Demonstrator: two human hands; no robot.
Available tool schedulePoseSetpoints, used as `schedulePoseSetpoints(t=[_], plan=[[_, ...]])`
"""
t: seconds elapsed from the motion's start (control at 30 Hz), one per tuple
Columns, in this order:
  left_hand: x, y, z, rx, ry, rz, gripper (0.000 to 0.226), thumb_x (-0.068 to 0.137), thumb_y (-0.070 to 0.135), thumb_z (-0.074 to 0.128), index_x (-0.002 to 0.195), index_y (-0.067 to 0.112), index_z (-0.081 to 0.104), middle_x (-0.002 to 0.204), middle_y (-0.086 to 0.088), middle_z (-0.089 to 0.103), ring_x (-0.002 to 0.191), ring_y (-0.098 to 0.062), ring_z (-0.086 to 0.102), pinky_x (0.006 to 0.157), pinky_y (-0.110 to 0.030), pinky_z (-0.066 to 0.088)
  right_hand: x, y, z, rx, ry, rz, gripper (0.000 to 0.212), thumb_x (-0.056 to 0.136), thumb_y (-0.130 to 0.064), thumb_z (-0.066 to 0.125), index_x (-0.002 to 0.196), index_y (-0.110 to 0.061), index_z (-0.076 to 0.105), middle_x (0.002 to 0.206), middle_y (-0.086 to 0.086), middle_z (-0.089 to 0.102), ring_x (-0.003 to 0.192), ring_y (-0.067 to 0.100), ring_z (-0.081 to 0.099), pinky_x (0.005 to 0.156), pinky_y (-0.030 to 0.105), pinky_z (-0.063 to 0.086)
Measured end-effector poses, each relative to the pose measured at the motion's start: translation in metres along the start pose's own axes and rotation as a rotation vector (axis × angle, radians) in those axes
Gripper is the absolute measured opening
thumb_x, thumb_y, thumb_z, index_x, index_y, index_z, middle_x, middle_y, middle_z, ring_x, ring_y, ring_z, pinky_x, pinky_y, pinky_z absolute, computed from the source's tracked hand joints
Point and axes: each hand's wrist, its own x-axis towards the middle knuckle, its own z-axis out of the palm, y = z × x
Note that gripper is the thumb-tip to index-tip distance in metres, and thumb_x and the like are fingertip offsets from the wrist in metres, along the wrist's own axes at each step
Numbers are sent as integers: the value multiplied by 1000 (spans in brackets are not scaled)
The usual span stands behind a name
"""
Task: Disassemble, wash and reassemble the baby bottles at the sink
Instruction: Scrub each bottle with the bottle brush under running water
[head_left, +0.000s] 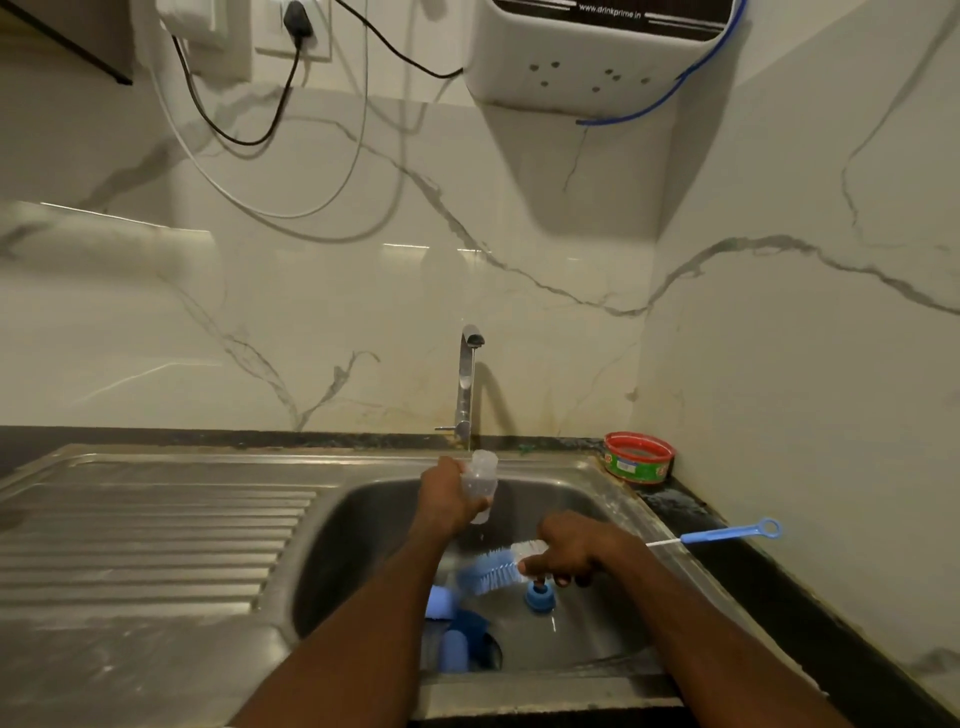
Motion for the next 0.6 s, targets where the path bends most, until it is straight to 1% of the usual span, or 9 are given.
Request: schedulePoseSetpoints(t=[0.07,0.13,0.2,0.27,0.3,0.33,0.43,0.53,0.6], plan=[[0,1,2,28,-11,-1,47,81,25,84,120,14,59,119,-4,66,109,-17,63,89,-25,50,0,1,0,3,-1,0,33,99,-37,63,120,-13,58,87,-4,64,70,7,60,59,20,50],[2,-1,2,22,11,-14,43,82,26,84,116,14,62,116,-5,69,105,-15,65,88,-24,53,0,1,-1,5,0,0,33,99,-37,63,121,-13,58,86,-4,63,70,6,60,59,21,49],[1,-2,0,12,25,-37,39,83,26,82,115,12,63,115,-6,69,100,-11,63,77,-18,50,0,1,-1,-3,-2,-3,33,99,-38,63,120,-14,58,85,-5,63,70,6,61,59,21,50],[2,-6,0,4,30,-53,38,86,25,80,116,11,62,115,-6,68,95,-9,59,66,-15,43,1,2,-1,-6,-2,0,29,98,-39,64,115,-16,59,84,-5,64,69,6,61,59,21,50],[2,-7,0,0,38,-52,38,86,25,80,117,10,61,116,-6,67,95,-9,60,66,-14,42,2,2,-1,-8,-1,1,27,97,-39,64,112,-17,58,84,-5,64,68,6,61,58,21,50],[1,-7,0,3,46,-49,39,86,26,80,117,10,61,116,-7,67,98,-11,61,69,-15,43,2,2,0,-8,2,0,26,97,-39,64,110,-17,58,83,-5,64,68,6,61,57,21,50],[2,-7,0,-26,60,-41,42,85,27,81,118,9,61,118,-8,68,104,-14,65,77,-18,46,2,1,0,-11,10,1,32,98,-39,64,118,-15,58,86,-4,64,69,7,61,58,21,50],[1,-3,-3,-74,90,-11,45,83,28,82,119,9,62,117,-8,68,99,-12,62,79,-19,48,2,2,-1,-18,2,-2,34,98,-38,63,120,-14,58,86,-4,64,70,7,62,58,21,50],[1,-4,-2,-121,134,9,47,81,30,84,119,11,62,116,-7,68,101,-14,64,84,-23,52,3,1,0,-12,-7,-2,33,98,-39,63,119,-14,58,87,-3,63,71,7,61,57,21,49]])
